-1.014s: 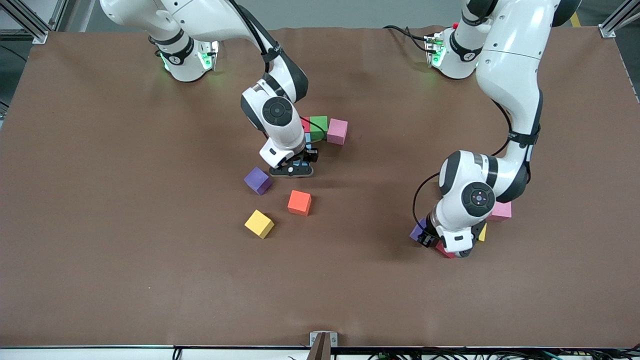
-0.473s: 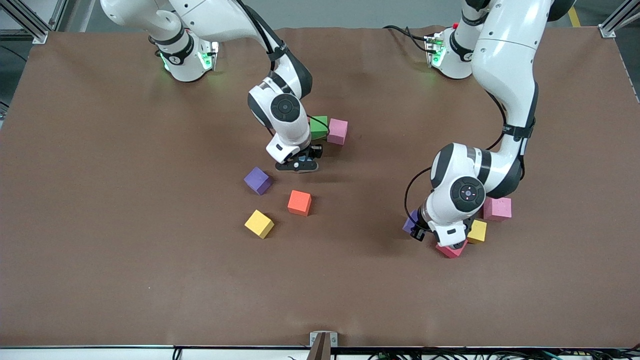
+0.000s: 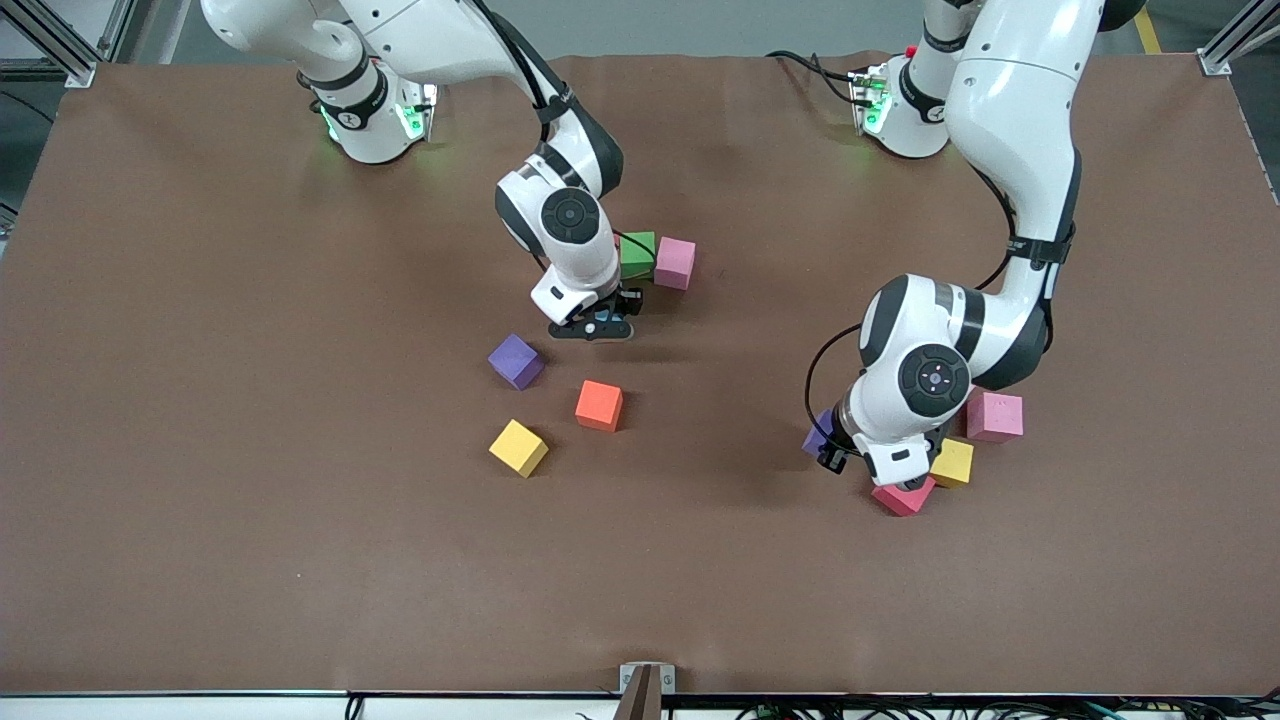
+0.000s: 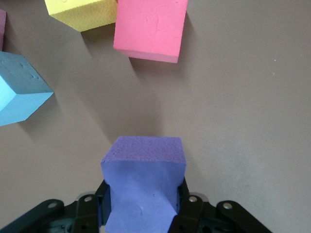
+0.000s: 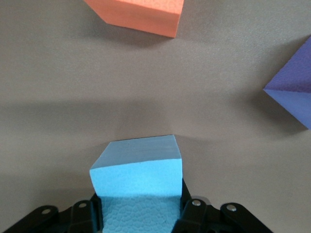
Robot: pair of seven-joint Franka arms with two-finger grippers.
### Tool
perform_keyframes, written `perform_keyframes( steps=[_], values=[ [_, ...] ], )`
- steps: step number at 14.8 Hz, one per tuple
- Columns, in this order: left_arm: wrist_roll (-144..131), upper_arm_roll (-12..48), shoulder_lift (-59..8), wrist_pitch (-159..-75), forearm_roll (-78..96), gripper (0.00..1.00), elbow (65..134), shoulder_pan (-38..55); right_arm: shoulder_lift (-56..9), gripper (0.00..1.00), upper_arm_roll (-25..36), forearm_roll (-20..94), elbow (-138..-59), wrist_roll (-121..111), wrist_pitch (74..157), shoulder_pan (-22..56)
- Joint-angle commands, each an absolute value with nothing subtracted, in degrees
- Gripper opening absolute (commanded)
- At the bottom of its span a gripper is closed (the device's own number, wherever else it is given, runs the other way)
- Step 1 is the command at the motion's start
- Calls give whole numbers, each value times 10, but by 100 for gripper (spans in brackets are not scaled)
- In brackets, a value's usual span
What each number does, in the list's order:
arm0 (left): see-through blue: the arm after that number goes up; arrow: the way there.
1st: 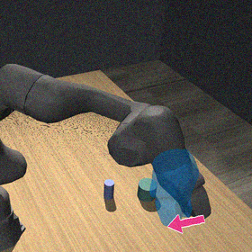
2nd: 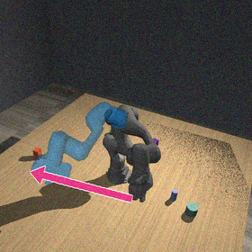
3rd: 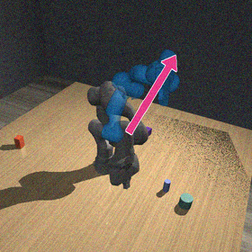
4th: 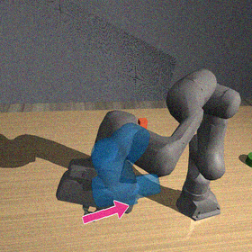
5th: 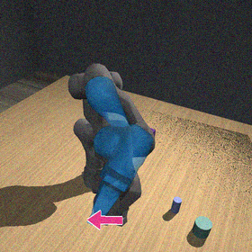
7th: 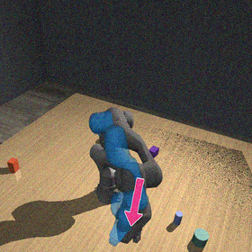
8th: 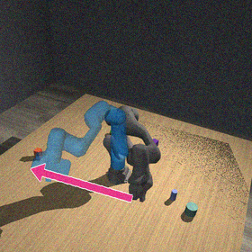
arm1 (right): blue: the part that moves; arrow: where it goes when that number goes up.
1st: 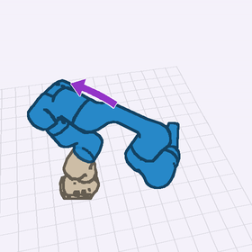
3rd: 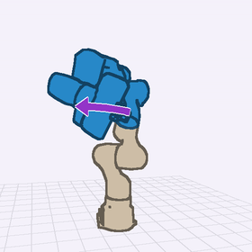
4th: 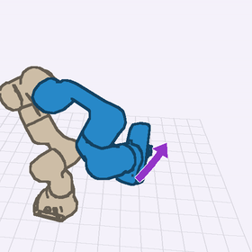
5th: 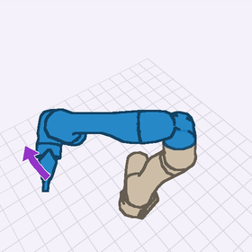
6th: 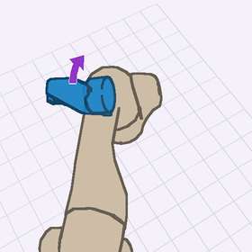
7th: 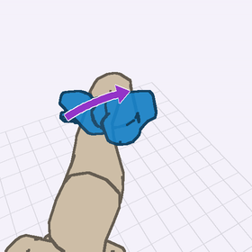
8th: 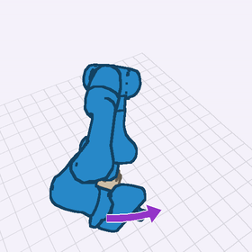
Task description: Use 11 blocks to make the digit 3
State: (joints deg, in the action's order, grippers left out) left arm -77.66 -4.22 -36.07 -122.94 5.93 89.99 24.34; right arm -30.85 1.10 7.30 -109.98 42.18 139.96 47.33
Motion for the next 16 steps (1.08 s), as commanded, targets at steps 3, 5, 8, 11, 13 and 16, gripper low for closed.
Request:
perform_keyframes(
  steps=[3, 5, 8, 11, 13, 16],
  values=[
    [-787, -41, -337, -1220, 53, 42, 911, 250, -305, 5, 17, 61, -1108, 438, 1408, 481],
    [-789, -41, -334, -1215, 53, 42, 910, 252, -306, 5, 17, 61, -1108, 443, 1408, 481],
    [-803, -41, -334, -1215, 53, 43, 911, 262, -308, 5, 17, 61, -1108, 445, 1409, 481],
    [-861, -41, -332, -1218, 52, 44, 921, 272, -309, 5, 17, 61, -1107, 445, 1413, 481],
    [-918, -42, -332, -1224, 47, 44, 934, 286, -313, 5, 17, 61, -1107, 445, 1416, 481],
    [-1015, -40, -309, -1238, 23, 44, 970, 298, -314, 5, 17, 61, -1107, 445, 1420, 481]
  ],
)
